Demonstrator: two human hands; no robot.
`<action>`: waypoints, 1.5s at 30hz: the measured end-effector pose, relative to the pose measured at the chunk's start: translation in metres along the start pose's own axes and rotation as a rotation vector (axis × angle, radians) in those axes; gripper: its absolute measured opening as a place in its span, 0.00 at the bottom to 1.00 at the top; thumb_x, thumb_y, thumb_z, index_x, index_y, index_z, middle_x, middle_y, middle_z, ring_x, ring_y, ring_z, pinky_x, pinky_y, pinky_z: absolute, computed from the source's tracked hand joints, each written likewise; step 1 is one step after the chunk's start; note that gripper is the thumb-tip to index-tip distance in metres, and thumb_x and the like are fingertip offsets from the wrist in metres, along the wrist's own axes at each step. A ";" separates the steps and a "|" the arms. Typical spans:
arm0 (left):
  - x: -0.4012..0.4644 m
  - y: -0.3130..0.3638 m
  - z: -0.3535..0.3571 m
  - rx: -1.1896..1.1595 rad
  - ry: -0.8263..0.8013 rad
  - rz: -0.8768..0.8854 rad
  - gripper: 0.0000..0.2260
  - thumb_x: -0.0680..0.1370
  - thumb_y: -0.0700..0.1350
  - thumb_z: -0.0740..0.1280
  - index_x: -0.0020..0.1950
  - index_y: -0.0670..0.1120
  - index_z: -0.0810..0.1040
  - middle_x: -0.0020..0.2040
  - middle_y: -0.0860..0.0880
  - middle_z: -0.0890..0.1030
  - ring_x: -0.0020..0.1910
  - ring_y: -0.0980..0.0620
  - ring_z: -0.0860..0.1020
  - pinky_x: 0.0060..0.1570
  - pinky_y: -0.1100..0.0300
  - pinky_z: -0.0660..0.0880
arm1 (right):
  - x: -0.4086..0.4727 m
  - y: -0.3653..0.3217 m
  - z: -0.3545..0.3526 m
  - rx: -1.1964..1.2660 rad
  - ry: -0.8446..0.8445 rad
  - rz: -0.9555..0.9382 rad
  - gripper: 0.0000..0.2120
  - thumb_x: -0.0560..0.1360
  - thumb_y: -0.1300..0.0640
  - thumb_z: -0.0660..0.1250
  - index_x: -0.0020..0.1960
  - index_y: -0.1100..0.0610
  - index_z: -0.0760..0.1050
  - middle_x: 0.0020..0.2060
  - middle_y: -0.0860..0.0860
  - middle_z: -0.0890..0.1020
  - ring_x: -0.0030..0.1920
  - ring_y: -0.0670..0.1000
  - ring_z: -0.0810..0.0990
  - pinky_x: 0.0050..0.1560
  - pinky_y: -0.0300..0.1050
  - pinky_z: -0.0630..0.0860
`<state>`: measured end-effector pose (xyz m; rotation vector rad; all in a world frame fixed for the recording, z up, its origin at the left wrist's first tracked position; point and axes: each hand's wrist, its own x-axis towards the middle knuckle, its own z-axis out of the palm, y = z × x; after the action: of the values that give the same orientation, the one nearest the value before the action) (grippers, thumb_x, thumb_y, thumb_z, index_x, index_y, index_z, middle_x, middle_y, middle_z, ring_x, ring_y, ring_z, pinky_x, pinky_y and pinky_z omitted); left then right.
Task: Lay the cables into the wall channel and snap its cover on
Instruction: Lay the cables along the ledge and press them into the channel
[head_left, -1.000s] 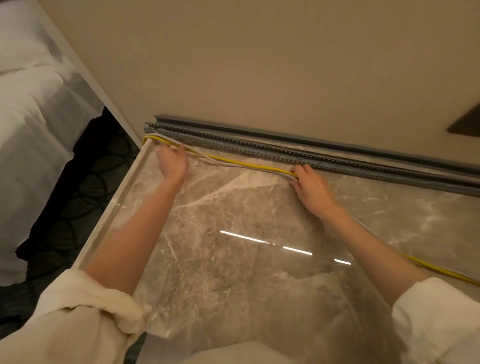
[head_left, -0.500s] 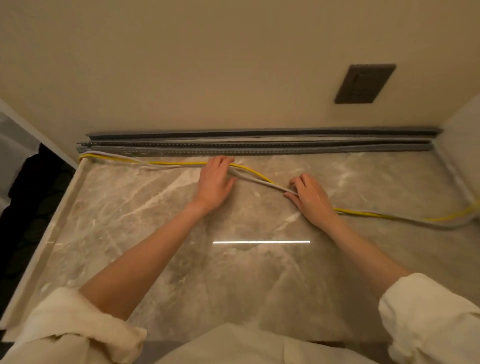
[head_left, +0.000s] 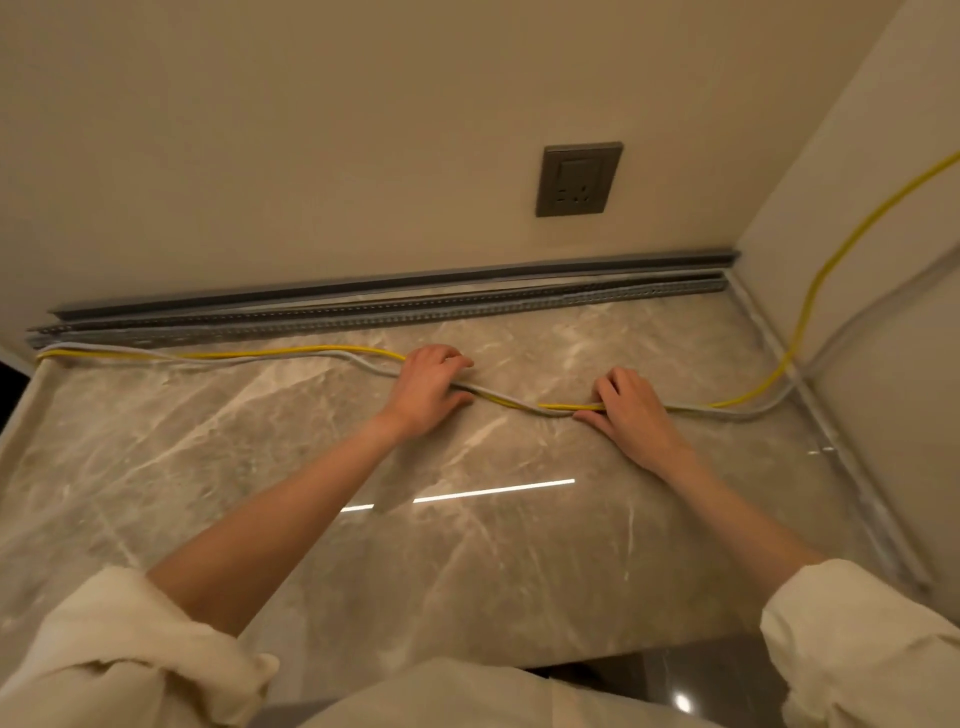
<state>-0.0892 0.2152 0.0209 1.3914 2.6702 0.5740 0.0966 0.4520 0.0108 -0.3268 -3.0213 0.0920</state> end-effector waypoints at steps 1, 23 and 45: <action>0.002 0.003 0.002 0.002 -0.005 -0.003 0.21 0.68 0.49 0.74 0.58 0.43 0.78 0.55 0.40 0.79 0.57 0.39 0.75 0.58 0.49 0.69 | 0.000 0.008 -0.001 -0.006 0.003 0.001 0.18 0.72 0.43 0.65 0.42 0.59 0.72 0.40 0.57 0.74 0.41 0.57 0.74 0.40 0.51 0.72; 0.092 0.025 -0.042 0.057 0.063 0.082 0.15 0.78 0.46 0.56 0.57 0.42 0.77 0.44 0.36 0.78 0.44 0.37 0.78 0.42 0.50 0.73 | 0.080 0.121 -0.042 0.427 0.039 0.105 0.17 0.81 0.50 0.54 0.66 0.53 0.73 0.45 0.58 0.78 0.45 0.55 0.75 0.50 0.49 0.70; 0.146 -0.001 -0.015 -0.063 0.155 0.091 0.08 0.75 0.38 0.67 0.53 0.40 0.79 0.48 0.42 0.82 0.47 0.44 0.80 0.46 0.54 0.75 | 0.154 0.168 -0.028 0.611 0.125 0.194 0.10 0.73 0.59 0.70 0.54 0.60 0.82 0.35 0.51 0.75 0.39 0.54 0.76 0.42 0.38 0.68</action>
<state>-0.1789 0.3273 0.0499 1.5161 2.6888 0.7995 -0.0146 0.6504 0.0407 -0.5294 -2.6543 0.9387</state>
